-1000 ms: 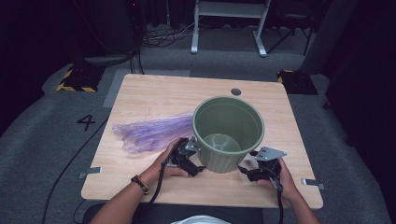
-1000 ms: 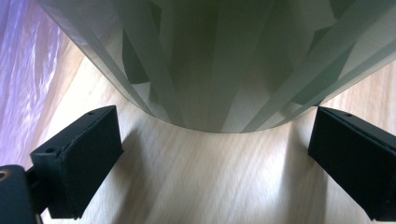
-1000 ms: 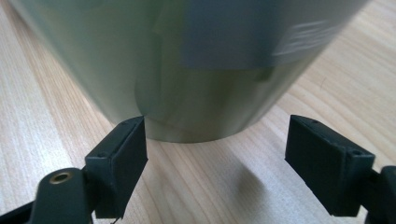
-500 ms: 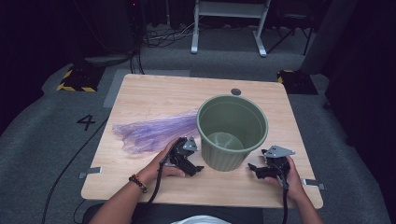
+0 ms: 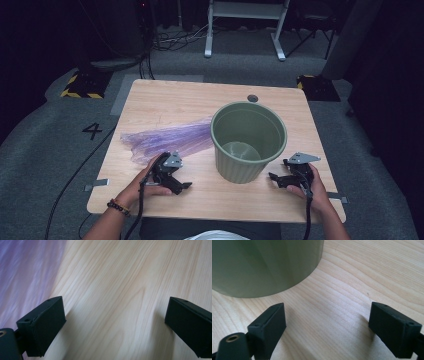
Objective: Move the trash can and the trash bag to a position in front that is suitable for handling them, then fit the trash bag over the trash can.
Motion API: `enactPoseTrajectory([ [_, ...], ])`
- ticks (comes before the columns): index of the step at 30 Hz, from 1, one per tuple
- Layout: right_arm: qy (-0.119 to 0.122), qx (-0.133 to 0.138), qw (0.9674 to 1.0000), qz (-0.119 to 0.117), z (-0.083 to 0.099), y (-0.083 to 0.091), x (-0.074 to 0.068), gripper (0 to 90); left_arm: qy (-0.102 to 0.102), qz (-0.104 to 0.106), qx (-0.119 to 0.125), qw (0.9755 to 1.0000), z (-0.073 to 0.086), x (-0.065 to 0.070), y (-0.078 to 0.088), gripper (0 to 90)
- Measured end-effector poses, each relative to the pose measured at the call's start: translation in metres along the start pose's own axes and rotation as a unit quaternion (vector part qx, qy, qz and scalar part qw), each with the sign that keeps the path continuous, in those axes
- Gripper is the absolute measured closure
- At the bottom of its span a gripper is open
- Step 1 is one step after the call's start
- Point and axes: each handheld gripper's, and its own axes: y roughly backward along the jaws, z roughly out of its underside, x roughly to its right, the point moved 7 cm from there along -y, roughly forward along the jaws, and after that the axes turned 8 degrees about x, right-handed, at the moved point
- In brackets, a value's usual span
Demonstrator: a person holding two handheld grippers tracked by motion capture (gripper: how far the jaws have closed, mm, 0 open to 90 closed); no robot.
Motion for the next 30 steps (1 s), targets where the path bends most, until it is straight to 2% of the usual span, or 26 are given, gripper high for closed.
enactPoseTrajectory([
  [6, 0.001, 0.000, 1.0000, -0.003, -0.002, -0.002, 0.002, 14.4, 0.015, -0.021, 0.000, 0.9997, 0.017, -0.009, 0.022, 3.4],
  [30, 0.003, 0.000, 1.0000, -0.004, -0.001, -0.002, 0.002, 14.3, 0.020, -0.024, 0.000, 0.9995, 0.016, -0.013, 0.020, 2.7],
])
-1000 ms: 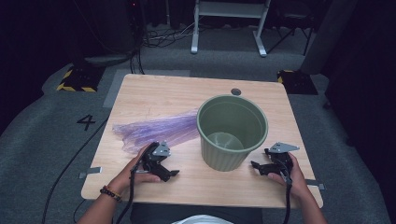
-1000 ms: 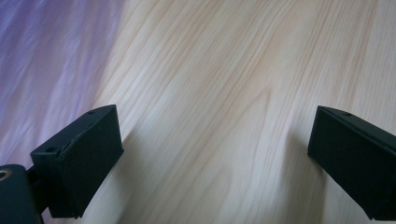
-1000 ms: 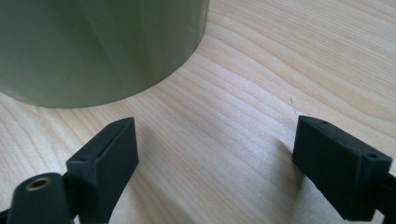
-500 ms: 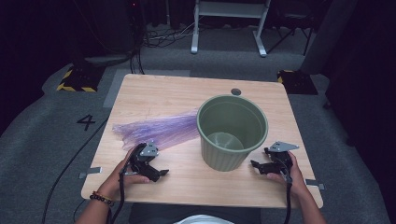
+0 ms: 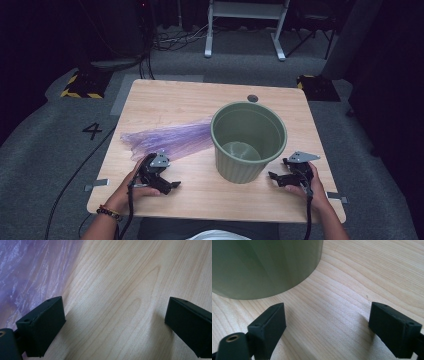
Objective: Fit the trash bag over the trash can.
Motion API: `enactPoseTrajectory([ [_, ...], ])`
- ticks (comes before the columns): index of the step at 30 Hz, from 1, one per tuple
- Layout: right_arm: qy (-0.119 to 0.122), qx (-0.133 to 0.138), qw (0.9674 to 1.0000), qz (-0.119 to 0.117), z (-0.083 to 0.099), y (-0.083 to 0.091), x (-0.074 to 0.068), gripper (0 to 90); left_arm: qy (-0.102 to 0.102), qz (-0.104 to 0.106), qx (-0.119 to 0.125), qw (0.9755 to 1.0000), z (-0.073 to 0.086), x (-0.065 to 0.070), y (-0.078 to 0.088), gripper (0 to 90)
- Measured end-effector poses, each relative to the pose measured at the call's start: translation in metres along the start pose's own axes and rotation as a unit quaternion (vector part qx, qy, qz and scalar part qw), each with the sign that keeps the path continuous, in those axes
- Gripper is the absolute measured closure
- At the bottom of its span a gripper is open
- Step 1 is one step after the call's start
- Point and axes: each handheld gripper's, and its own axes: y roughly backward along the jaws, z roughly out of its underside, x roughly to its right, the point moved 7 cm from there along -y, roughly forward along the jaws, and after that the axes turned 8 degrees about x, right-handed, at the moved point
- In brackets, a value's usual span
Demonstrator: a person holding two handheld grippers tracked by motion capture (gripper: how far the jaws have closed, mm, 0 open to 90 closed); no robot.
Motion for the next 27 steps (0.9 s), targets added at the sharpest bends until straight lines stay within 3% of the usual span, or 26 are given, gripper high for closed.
enactPoseTrajectory([
  [5, 0.000, 0.000, 1.0000, 0.000, 0.000, 0.000, 0.000, 14.3, 0.003, -0.004, 0.001, 1.0000, -0.001, -0.001, -0.001, 3.8],
  [9, 0.000, 0.000, 1.0000, 0.000, 0.000, 0.000, 0.000, 14.4, 0.011, -0.013, 0.011, 0.9998, -0.004, -0.005, 0.000, 16.4],
  [11, -0.002, 0.000, 1.0000, 0.000, 0.000, 0.000, 0.000, 14.5, 0.019, 0.003, 0.017, 0.9997, -0.007, -0.004, 0.000, 17.9],
  [14, -0.002, 0.001, 1.0000, 0.003, 0.001, 0.001, 0.000, 14.7, 0.013, -0.009, 0.029, 0.9995, -0.015, -0.006, 0.002, 17.0],
  [20, -0.004, 0.001, 1.0000, 0.006, 0.001, 0.002, 0.000, 15.0, -0.008, -0.082, 0.042, 0.9957, -0.020, -0.021, 0.013, 16.8],
  [23, -0.004, 0.001, 1.0000, 0.006, 0.001, 0.002, 0.000, 15.0, -0.001, -0.112, 0.050, 0.9925, -0.020, -0.032, 0.022, 17.6],
  [24, -0.004, 0.001, 1.0000, 0.006, 0.001, 0.002, 0.000, 15.0, -0.001, -0.112, 0.050, 0.9925, -0.020, -0.032, 0.022, 17.7],
  [25, -0.004, 0.000, 1.0000, 0.006, 0.001, 0.002, 0.000, 15.1, 0.010, -0.127, 0.059, 0.9901, -0.020, -0.040, 0.029, 18.0],
  [27, -0.004, 0.000, 1.0000, 0.006, 0.001, 0.002, 0.000, 15.1, 0.019, -0.138, 0.064, 0.9881, -0.018, -0.047, 0.034, 18.3],
])
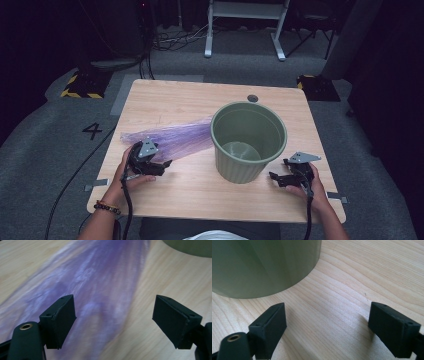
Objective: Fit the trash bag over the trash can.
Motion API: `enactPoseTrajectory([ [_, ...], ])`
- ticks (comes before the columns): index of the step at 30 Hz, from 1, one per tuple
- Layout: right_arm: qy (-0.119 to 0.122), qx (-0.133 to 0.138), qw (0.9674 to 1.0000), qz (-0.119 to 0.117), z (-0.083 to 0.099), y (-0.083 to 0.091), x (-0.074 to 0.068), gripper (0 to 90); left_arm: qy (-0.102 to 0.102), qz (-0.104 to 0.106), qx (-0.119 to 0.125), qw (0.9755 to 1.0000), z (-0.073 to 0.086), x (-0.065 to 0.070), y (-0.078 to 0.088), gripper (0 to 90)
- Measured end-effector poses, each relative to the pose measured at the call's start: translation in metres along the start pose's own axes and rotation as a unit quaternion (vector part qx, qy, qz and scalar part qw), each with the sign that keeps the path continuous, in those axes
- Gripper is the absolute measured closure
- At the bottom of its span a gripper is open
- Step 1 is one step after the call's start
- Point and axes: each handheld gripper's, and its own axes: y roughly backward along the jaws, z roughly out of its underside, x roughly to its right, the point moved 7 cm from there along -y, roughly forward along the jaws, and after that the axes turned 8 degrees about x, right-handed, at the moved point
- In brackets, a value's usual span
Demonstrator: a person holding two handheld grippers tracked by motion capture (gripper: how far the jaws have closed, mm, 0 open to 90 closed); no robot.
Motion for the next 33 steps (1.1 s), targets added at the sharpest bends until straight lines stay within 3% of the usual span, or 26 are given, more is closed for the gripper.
enactPoseTrajectory([
  [8, 0.001, 0.001, 1.0000, -0.002, 0.000, 0.000, 0.000, 15.2, 0.013, -0.018, -0.027, 0.9994, 0.012, -0.019, 0.002, 24.5],
  [13, 0.001, 0.001, 1.0000, -0.002, 0.000, 0.000, 0.000, 15.3, 0.019, -0.006, -0.059, 0.9981, 0.021, -0.022, -0.001, 46.7],
  [20, 0.001, 0.001, 1.0000, -0.003, 0.000, 0.001, 0.000, 15.3, 0.024, 0.016, -0.084, 0.9961, 0.026, -0.018, -0.004, 65.0],
  [26, 0.001, 0.001, 1.0000, -0.003, 0.000, 0.001, -0.001, 15.3, 0.024, 0.034, -0.087, 0.9953, 0.024, -0.012, -0.005, 68.8],
  [30, 0.001, 0.001, 1.0000, -0.003, 0.001, 0.001, -0.001, 15.3, 0.030, 0.051, -0.092, 0.9940, 0.021, 0.001, -0.008, 66.1],
  [33, 0.001, 0.001, 1.0000, -0.003, 0.001, 0.001, -0.001, 15.3, 0.018, 0.065, -0.094, 0.9933, 0.017, 0.015, -0.011, 64.0],
])
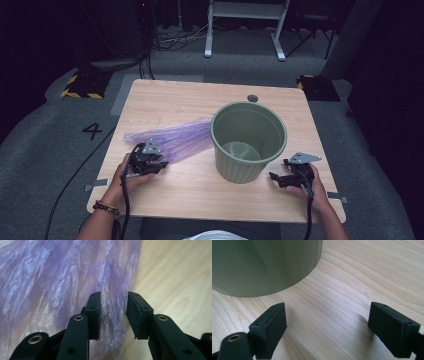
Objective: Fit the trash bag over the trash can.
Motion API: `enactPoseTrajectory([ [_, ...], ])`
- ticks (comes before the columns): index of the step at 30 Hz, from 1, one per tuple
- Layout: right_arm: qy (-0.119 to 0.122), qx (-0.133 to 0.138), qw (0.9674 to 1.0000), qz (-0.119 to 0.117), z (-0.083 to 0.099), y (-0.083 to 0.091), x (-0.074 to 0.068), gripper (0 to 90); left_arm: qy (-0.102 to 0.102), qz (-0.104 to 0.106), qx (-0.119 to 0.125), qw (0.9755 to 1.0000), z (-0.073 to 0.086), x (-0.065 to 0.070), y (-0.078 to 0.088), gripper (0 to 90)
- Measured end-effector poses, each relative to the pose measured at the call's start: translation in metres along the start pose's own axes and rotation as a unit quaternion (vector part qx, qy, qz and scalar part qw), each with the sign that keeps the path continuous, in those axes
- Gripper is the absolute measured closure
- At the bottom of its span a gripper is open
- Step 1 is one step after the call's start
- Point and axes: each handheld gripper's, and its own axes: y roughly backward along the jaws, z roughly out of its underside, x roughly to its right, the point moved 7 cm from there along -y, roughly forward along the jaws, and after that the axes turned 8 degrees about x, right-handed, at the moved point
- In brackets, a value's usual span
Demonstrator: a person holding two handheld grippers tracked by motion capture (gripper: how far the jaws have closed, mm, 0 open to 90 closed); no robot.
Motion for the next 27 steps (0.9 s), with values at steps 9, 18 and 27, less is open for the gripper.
enactPoseTrajectory([
  [9, 0.001, 0.000, 1.0000, 0.000, 0.000, 0.000, 0.000, 15.3, -0.023, 0.034, -0.014, 0.9991, -0.011, 0.035, -0.012, 54.2],
  [18, 0.001, 0.000, 1.0000, 0.000, 0.000, 0.001, 0.000, 15.3, -0.058, 0.024, 0.012, 0.9980, -0.033, 0.054, -0.006, 28.1],
  [27, 0.001, 0.001, 1.0000, 0.000, 0.000, 0.001, 0.000, 15.3, -0.072, -0.061, 0.041, 0.9947, -0.060, 0.008, 0.015, 17.8],
])
